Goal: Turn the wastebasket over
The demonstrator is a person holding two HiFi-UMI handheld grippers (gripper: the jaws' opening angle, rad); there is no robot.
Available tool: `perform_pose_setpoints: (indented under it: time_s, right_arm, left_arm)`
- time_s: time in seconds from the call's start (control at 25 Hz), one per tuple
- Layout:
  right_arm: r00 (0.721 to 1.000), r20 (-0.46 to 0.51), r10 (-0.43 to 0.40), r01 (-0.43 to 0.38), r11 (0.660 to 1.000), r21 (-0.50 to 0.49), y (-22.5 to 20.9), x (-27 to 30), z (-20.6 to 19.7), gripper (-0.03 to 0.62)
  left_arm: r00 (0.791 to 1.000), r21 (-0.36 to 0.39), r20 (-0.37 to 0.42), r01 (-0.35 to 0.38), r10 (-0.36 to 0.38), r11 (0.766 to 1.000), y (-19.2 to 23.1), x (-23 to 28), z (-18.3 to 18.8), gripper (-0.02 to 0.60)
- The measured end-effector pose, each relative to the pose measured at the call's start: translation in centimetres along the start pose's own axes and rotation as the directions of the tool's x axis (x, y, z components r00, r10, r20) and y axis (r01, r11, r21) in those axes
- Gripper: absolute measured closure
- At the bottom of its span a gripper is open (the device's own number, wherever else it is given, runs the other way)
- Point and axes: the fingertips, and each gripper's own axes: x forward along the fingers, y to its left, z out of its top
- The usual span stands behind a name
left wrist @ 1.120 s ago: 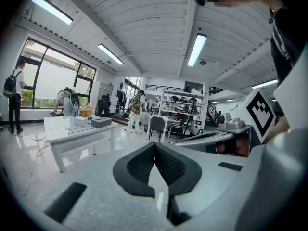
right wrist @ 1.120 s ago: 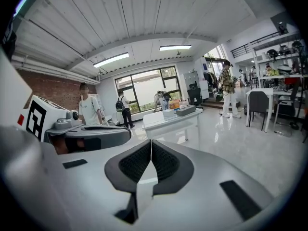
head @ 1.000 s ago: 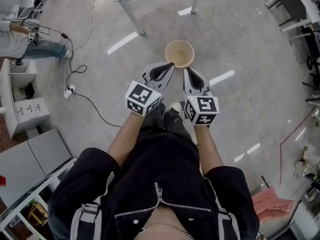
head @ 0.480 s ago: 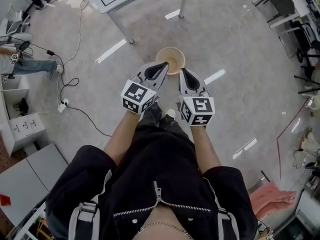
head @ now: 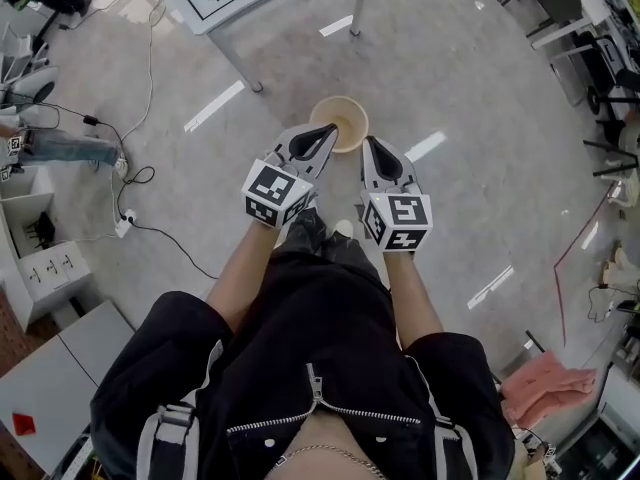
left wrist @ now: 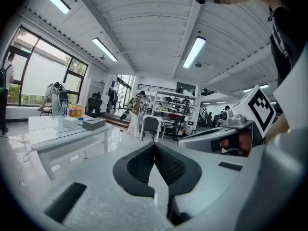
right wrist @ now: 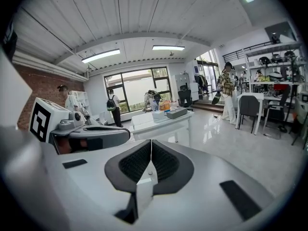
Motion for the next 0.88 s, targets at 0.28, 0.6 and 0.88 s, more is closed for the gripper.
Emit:
perform_pose_setpoints:
  time_s: [0.28, 0.6, 0.88]
  right_arm:
    - [0.999, -0.015, -0.034, 0.033, 0.998, -0.044, -0.2, 1.5, -0.1, 0.583]
    - [0.998, -0.039, -0.038, 0.036, 0.997, -0.061, -1.1, 3.4, -0.7, 0.583]
    - [1.000, 0.000, -0.028, 0.028, 0.998, -0.056, -1.7, 4.6, -0.5, 0.583]
  left_arm:
    - [0.999, 0.002, -0.011, 0.052, -0.052, 0.999, 1.5, 0.4, -1.3, 0.578]
    - [0.999, 0.007, -0.016, 0.031, -0.031, 0.999, 4.1, 0.6, -2.3, 0.578]
    - [1.000, 0.044, -0.003, 0.015, -0.015, 0.999, 3.9, 1.0, -3.2, 0.578]
